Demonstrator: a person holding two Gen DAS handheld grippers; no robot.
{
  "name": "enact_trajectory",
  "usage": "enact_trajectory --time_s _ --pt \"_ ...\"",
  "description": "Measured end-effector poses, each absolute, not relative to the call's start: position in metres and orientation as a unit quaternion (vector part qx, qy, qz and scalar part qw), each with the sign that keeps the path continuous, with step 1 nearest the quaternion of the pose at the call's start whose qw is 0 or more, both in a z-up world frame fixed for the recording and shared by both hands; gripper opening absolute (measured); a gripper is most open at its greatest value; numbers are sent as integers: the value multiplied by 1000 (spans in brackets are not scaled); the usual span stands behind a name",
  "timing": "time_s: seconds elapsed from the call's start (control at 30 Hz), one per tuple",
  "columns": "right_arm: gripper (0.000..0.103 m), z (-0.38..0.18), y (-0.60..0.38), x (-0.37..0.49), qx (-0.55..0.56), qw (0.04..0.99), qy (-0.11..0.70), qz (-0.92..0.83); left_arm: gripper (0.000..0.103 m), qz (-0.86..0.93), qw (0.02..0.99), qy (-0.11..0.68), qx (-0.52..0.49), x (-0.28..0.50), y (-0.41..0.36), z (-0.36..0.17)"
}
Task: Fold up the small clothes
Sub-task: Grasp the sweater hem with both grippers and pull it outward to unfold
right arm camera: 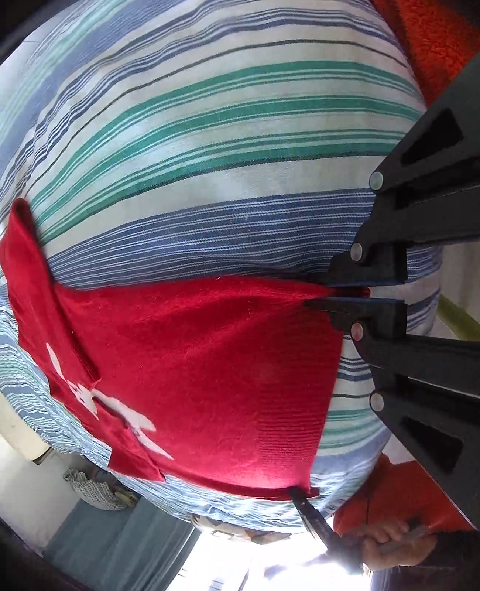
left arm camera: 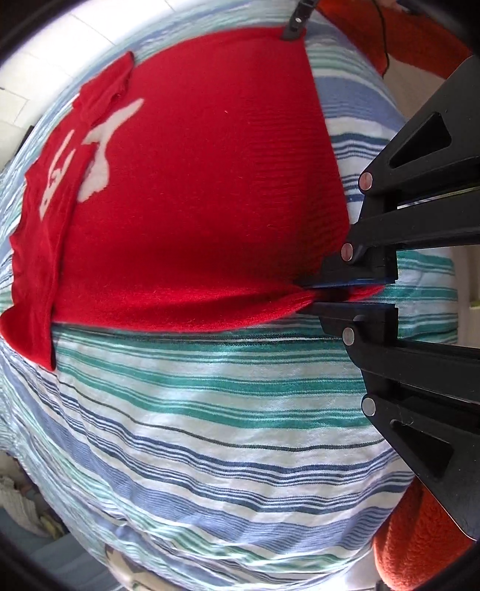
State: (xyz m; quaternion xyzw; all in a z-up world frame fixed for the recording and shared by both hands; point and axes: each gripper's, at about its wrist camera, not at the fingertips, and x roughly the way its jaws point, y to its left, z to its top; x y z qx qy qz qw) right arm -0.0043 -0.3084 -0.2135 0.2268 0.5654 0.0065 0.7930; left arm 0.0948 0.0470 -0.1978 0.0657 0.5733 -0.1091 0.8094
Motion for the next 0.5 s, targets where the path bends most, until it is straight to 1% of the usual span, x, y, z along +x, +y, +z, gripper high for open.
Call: enact_trajectory --time_s 0.03,0.07,0.2,0.33,0.43,0.5 --pt "2 -215 -308 -5 227 795 563 7 5 -108 813 569 69 93 46 -200" --pt "0 -215 -309 -6 229 796 561 7 5 -108 815 565 72 91 45 -202" --pt "0 -220 -307 -9 246 799 549 13 6 -108 819 557 80 85 41 -205" --pt "1 -217 -314 -21 257 802 540 15 10 -104 818 565 44 85 52 -201" --pt "4 -211 -316 -27 256 806 533 21 13 -99 809 579 20 80 61 -196" --pt "9 -208 -316 -29 256 808 531 25 13 -86 808 581 34 73 63 -192"
